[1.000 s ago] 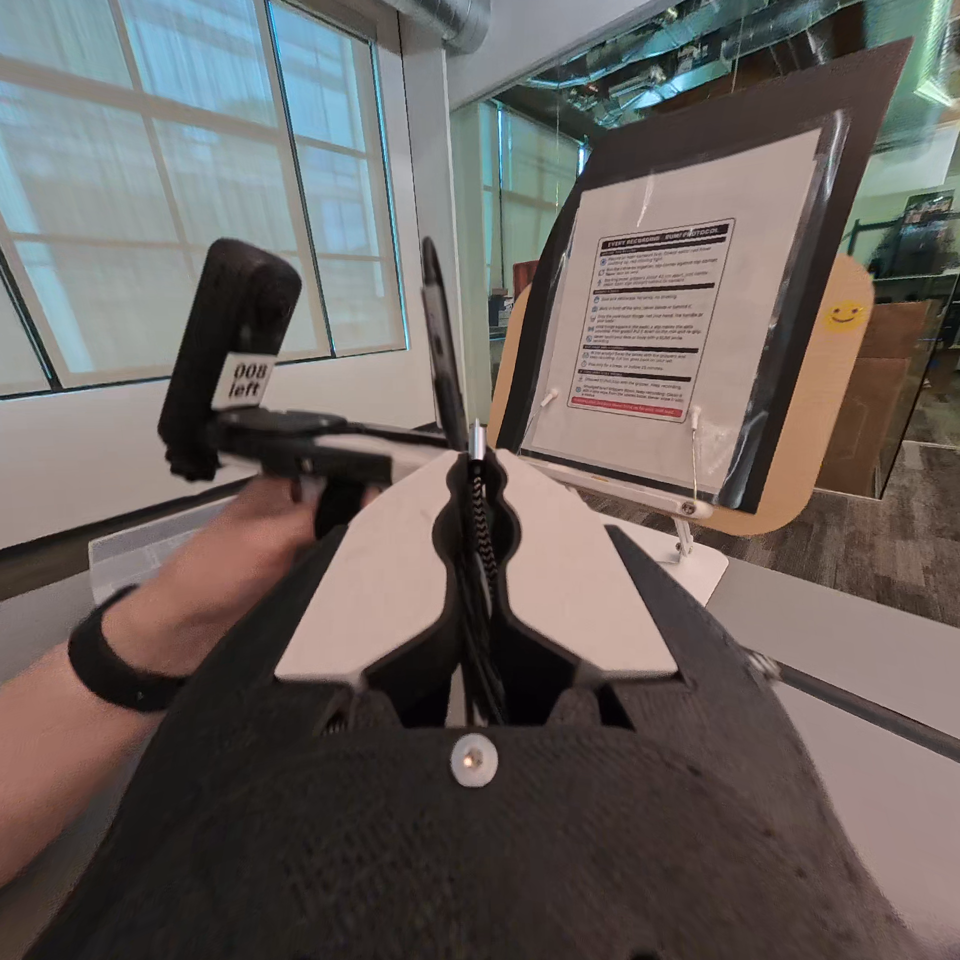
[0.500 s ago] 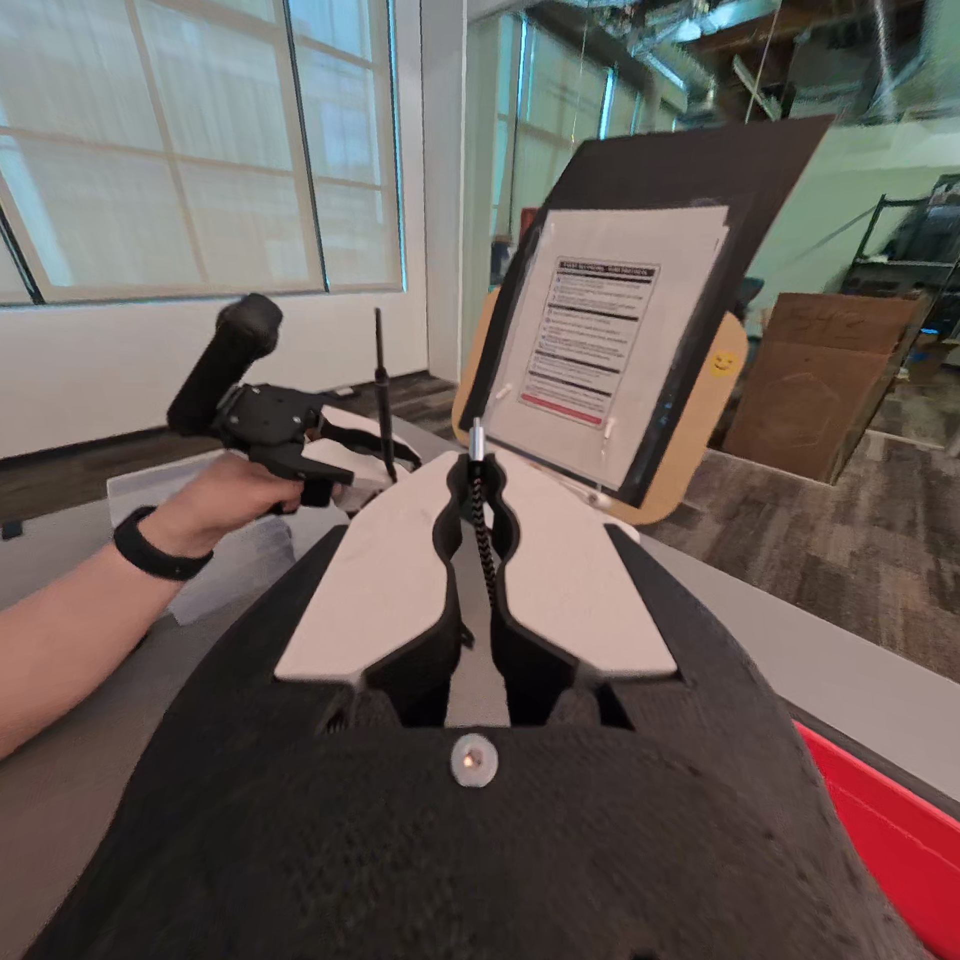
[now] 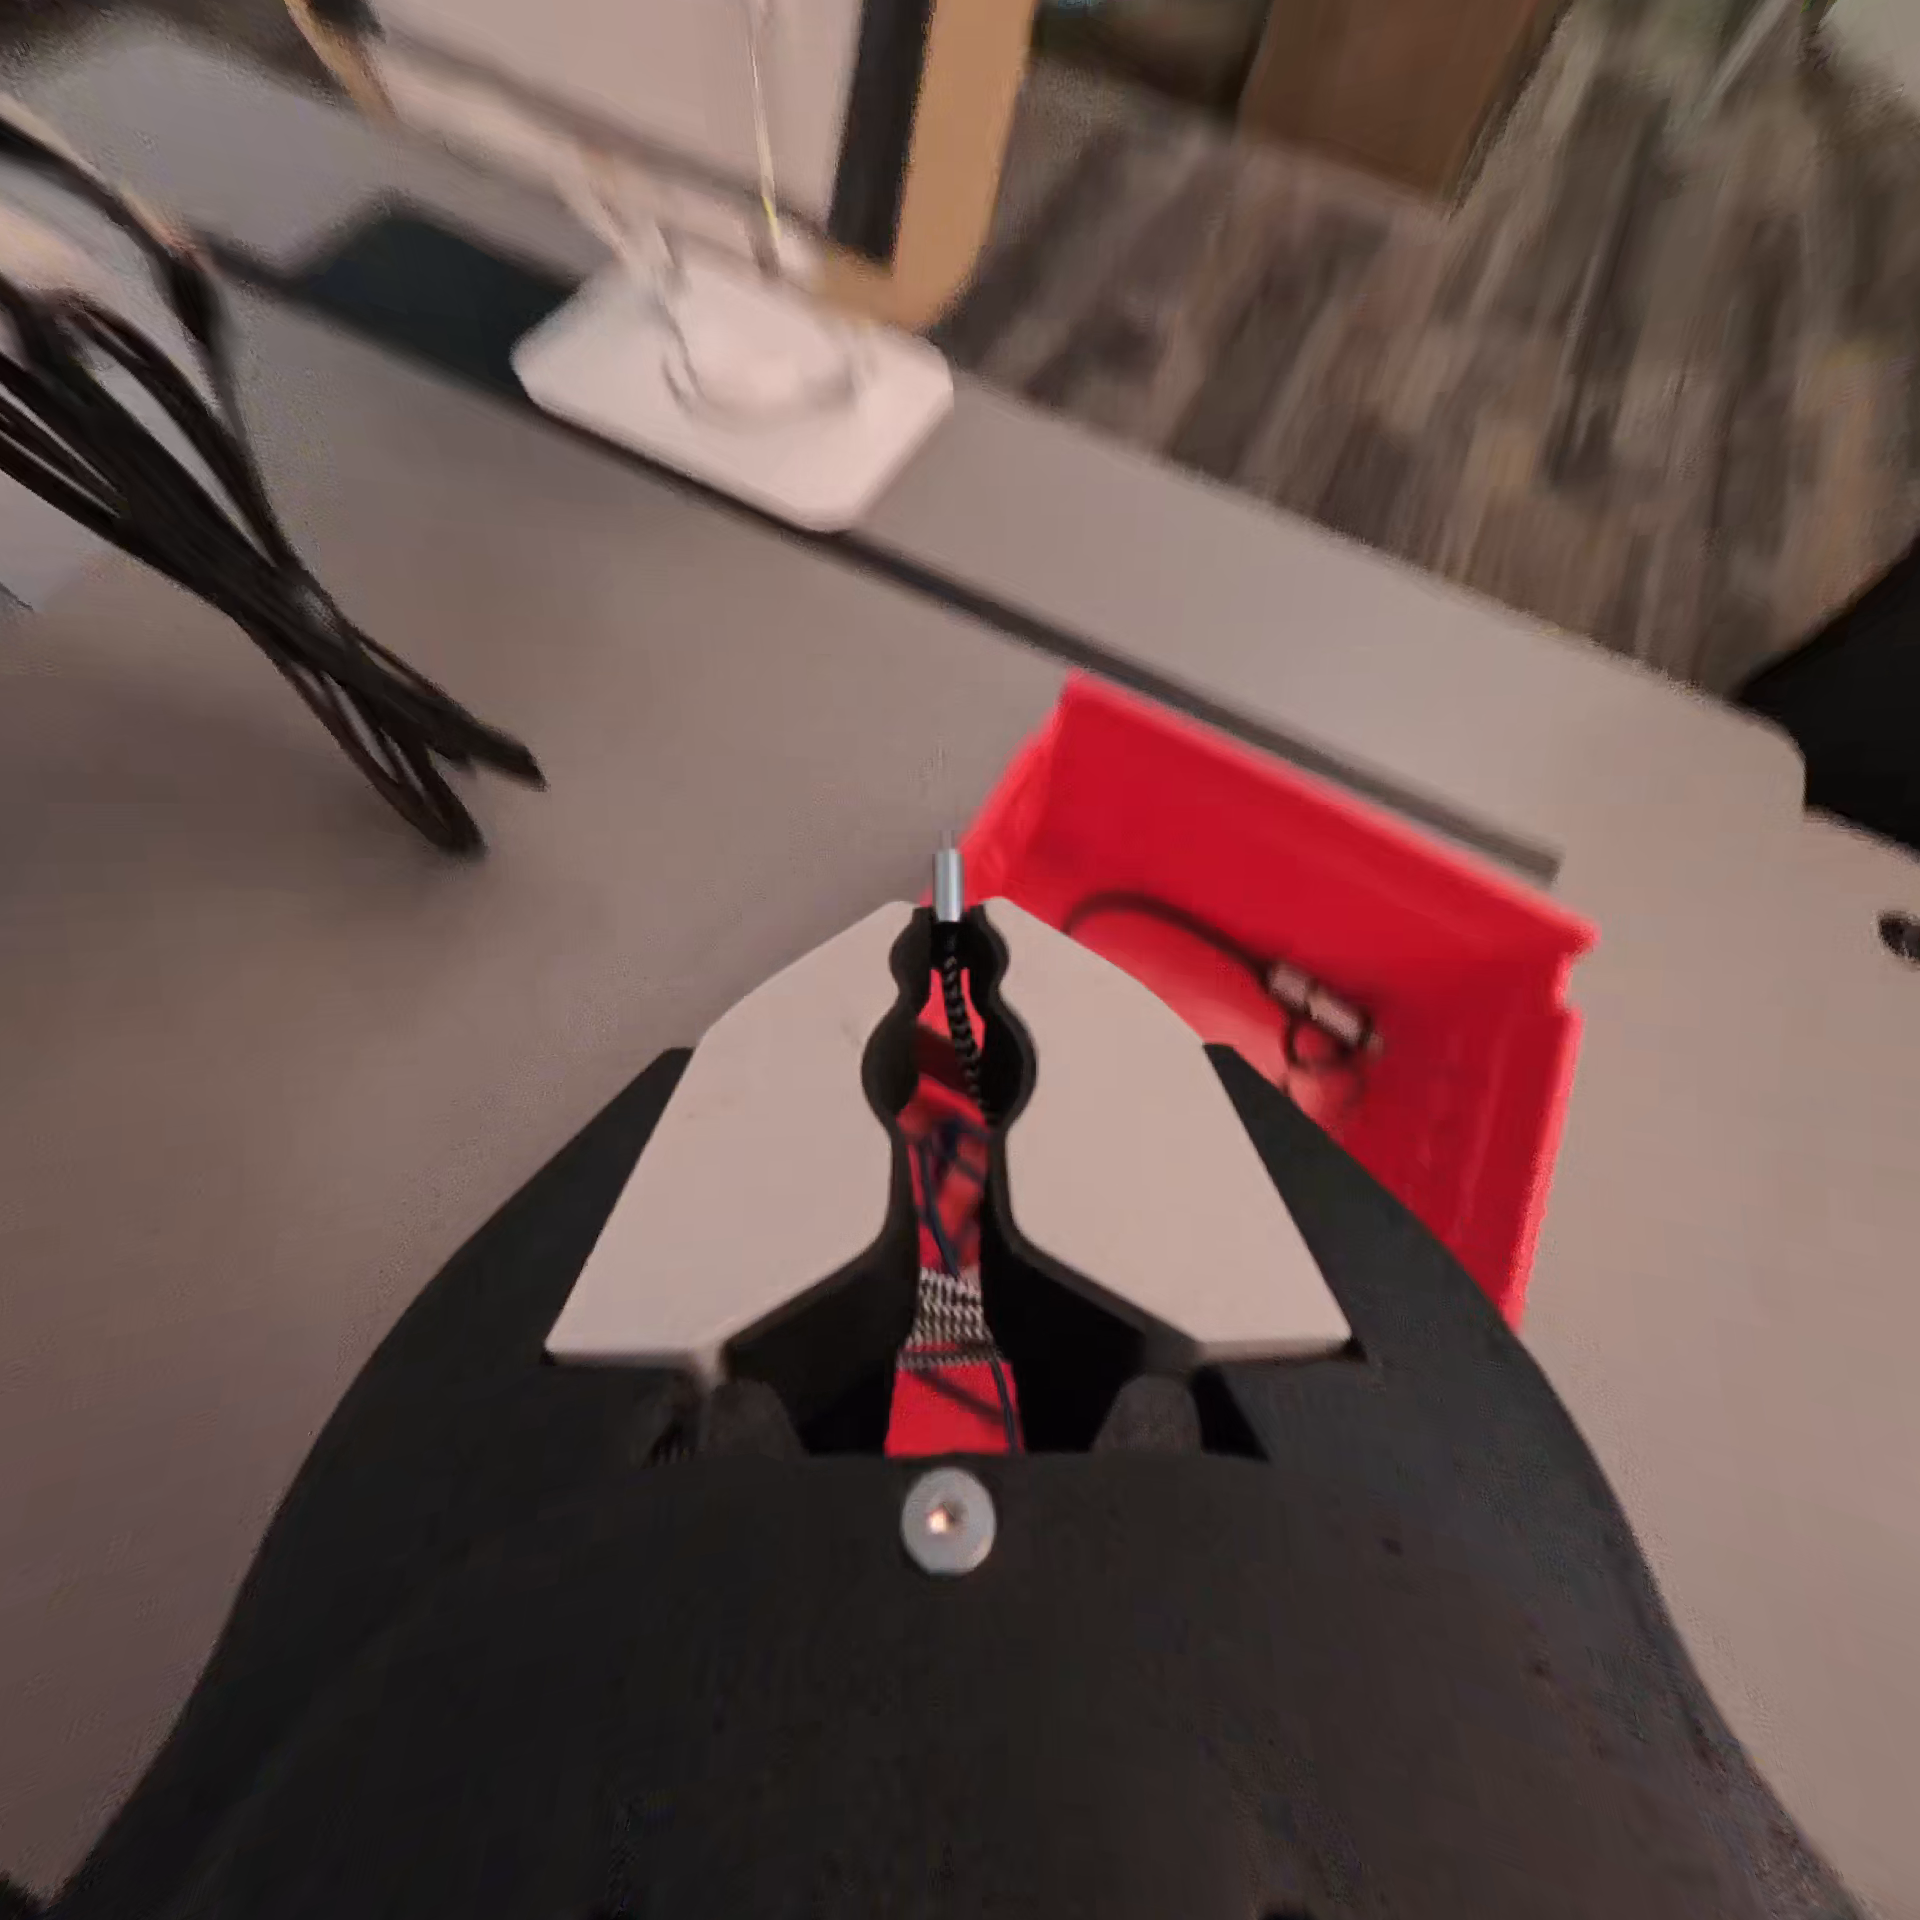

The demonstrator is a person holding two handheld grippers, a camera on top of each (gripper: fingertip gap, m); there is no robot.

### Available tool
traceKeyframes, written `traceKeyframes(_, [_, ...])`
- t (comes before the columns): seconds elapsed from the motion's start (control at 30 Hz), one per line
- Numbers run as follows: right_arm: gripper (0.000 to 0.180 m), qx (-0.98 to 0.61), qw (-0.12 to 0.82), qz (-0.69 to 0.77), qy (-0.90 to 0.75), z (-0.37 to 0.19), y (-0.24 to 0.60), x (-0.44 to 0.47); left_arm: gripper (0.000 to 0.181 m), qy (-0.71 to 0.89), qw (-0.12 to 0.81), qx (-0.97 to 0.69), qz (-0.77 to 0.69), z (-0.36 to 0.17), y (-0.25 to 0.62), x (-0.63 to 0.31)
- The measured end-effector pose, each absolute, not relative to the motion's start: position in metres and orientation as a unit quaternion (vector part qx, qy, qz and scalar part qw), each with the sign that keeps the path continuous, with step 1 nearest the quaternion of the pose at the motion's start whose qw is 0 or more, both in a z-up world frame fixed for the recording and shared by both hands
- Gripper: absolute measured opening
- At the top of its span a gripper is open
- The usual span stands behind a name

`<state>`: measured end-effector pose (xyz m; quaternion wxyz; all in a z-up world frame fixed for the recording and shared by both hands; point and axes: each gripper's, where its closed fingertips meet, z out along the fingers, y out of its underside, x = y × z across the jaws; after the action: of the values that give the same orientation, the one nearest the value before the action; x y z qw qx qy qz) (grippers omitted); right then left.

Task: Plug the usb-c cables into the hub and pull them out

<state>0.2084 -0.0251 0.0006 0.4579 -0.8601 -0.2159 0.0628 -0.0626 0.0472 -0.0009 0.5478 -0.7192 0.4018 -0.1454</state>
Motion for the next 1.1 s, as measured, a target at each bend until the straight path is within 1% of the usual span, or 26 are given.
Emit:
traceKeyframes(0.03, [0.007, -0.882, 0.418, 0.044, -0.211, -0.018, -0.028, 0.221, 0.022, 0.403, 0.547, -0.719, -0.147, -0.001, 0.046, -0.062])
traceKeyframes(0.17, [0.007, -0.960, 0.202, 0.033, -0.189, -0.105, -0.058, 0.263, 0.022, 0.405, 0.545, -0.717, -0.154, 0.000, 0.044, -0.059])
traceKeyframes(0.2, [0.008, -0.969, 0.168, 0.037, -0.180, -0.121, -0.061, 0.270, 0.022, 0.407, 0.545, -0.717, -0.154, 0.000, 0.043, -0.059])
traceKeyframes(0.27, [0.009, -0.974, 0.152, 0.058, -0.155, -0.141, -0.054, 0.280, 0.022, 0.409, 0.545, -0.716, -0.152, 0.000, 0.042, -0.058])
traceKeyframes(0.37, [0.016, -0.971, 0.181, 0.083, -0.129, -0.141, -0.043, 0.287, 0.022, 0.408, 0.548, -0.714, -0.151, 0.002, 0.041, -0.059])
traceKeyframes(0.47, [0.036, -0.962, 0.237, 0.046, -0.125, -0.115, -0.038, 0.295, 0.022, 0.404, 0.557, -0.709, -0.155, 0.008, 0.040, -0.059])
traceKeyframes(0.57, [0.038, -0.945, 0.300, -0.023, -0.130, -0.074, -0.031, 0.290, 0.022, 0.397, 0.567, -0.703, -0.164, 0.014, 0.038, -0.057])
traceKeyframes(0.67, [0.037, -0.915, 0.369, -0.073, -0.147, -0.027, -0.025, 0.258, 0.022, 0.394, 0.570, -0.700, -0.174, 0.017, 0.034, -0.054])
traceKeyframes(0.77, [0.036, -0.900, 0.384, -0.117, -0.171, -0.005, -0.031, 0.227, 0.022, 0.394, 0.571, -0.699, -0.173, 0.018, 0.032, -0.051])
traceKeyframes(0.8, [0.036, -0.884, 0.404, -0.122, -0.201, 0.003, -0.029, 0.209, 0.022, 0.393, 0.572, -0.699, -0.173, 0.018, 0.031, -0.049])
traceKeyframes(0.87, [0.037, -0.834, 0.472, -0.083, -0.274, 0.022, -0.021, 0.155, 0.022, 0.394, 0.571, -0.699, -0.174, 0.018, 0.028, -0.045])
traceKeyframes(0.93, [0.039, -0.773, 0.545, 0.010, -0.325, 0.043, -0.019, 0.092, 0.022, 0.394, 0.571, -0.698, -0.178, 0.018, 0.026, -0.039])
traceKeyframes(1.03, [0.040, -0.672, 0.637, 0.172, -0.336, 0.075, -0.029, 0.014, 0.022, 0.389, 0.573, -0.696, -0.188, 0.019, 0.022, -0.032])
traceKeyframes(1.1, [0.041, -0.636, 0.660, 0.238, -0.321, 0.079, -0.031, -0.014, 0.022, 0.384, 0.577, -0.694, -0.198, 0.020, 0.020, -0.028])
